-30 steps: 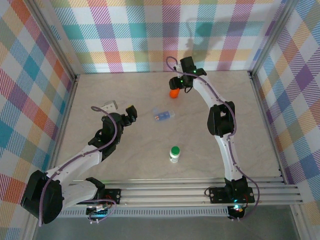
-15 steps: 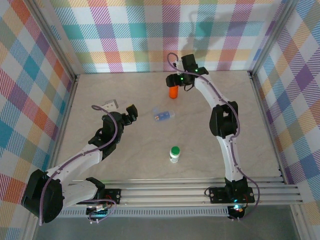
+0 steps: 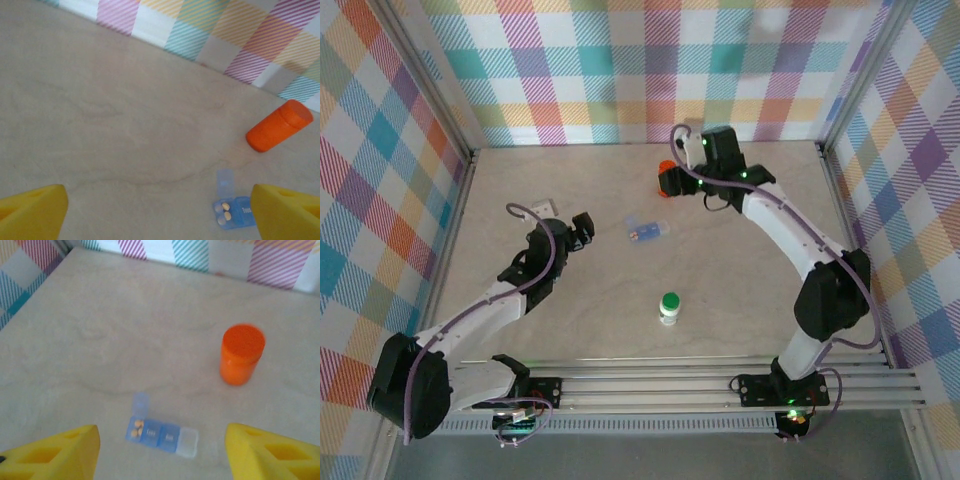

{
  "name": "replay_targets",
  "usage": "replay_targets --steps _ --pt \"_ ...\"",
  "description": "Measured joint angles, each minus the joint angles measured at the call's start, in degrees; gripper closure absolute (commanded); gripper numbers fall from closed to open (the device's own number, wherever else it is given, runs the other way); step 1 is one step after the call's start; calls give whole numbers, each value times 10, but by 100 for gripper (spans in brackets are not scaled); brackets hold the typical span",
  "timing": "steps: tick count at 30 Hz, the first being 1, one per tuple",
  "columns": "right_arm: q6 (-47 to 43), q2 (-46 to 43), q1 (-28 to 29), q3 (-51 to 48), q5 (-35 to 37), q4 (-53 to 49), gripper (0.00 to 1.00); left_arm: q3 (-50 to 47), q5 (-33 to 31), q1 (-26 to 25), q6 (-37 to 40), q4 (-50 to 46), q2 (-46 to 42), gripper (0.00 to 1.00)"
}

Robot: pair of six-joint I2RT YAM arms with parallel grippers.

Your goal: Sort the pills into containers

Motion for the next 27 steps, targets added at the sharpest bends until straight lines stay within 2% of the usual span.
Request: replay_targets --steps 5,7,13,18,27 --pt "7 20 0 -80 -1 31 37 51 53 29 -33 -30 75 18" --pt "15 42 0 -100 -4 53 38 66 76 34 -44 -40 105 24" --pt "26 112 0 -107 -14 108 42 147 150 55 -64 -85 213 35" --pt "32 172 0 -89 -17 130 46 215 210 78 -78 -109 302 34" --pt "41 222 0 -72 -25 149 50 296 262 87 -87 -143 404 34"
